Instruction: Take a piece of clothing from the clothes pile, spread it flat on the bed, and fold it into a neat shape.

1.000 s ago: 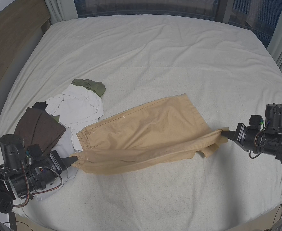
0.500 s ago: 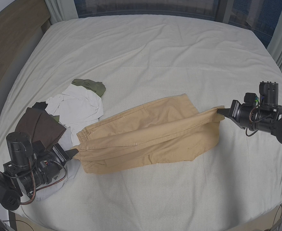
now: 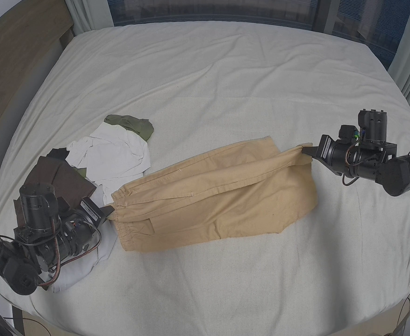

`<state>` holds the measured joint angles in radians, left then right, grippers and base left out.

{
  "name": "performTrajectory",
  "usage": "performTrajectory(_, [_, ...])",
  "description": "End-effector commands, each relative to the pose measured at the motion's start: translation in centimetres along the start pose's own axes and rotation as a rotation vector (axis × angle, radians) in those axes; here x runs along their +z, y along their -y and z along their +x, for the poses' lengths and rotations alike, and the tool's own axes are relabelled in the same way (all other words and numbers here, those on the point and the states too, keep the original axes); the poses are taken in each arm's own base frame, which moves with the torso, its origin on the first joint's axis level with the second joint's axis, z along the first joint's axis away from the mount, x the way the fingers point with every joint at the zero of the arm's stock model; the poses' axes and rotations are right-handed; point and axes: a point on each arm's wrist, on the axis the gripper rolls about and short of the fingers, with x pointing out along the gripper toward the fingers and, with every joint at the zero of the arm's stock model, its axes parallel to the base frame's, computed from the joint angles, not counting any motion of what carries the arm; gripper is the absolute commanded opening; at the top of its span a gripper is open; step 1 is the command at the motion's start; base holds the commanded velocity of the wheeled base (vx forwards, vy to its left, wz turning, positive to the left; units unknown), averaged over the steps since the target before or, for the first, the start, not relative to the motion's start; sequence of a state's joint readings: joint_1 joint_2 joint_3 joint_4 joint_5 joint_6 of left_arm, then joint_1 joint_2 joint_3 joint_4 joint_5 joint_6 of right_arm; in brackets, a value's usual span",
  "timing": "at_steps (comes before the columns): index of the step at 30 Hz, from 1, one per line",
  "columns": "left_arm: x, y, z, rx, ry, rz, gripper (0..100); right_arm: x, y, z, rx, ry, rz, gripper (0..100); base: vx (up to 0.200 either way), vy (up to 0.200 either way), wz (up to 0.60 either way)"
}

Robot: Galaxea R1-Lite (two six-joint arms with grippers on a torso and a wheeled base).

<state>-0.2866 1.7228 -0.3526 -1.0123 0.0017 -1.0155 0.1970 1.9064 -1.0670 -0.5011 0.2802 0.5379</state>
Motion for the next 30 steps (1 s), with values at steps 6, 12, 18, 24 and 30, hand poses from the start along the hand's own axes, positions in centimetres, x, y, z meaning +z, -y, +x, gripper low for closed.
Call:
performTrajectory(6, [0.5, -1.1, 2.1, -0.013, 0.050, -0.007, 0, -0.1, 0.9, 2.5, 0.014, -0.002, -0.001, 100, 0.000, 0.000, 0.00])
performTrajectory(12, [0.8, -2.0, 3.1, 0.005, 0.081, -0.012, 100, 0.1, 1.3, 3.9, 0.059, 0.095, -0.018, 100, 0.000, 0.000, 0.00])
performTrajectory(18, [1.4, -2.0, 2.1, 0.009, 0.150, -0.015, 100, -0.1, 0.7, 0.6, 0.043, 0.102, 0.023, 100, 0.000, 0.000, 0.00])
performTrajectory(24, [-0.3, -0.8, -1.1, -0.076, 0.055, 0.020, 100, -4.2, 1.9, -2.9, -0.059, -0.067, 0.083, 100, 0.000, 0.000, 0.00])
performTrajectory(30, [-3.1, -1.2, -2.7, -0.081, -0.073, 0.139, 100, -7.4, 3.3, -3.8, -0.127, -0.170, 0.121, 100, 0.000, 0.000, 0.00])
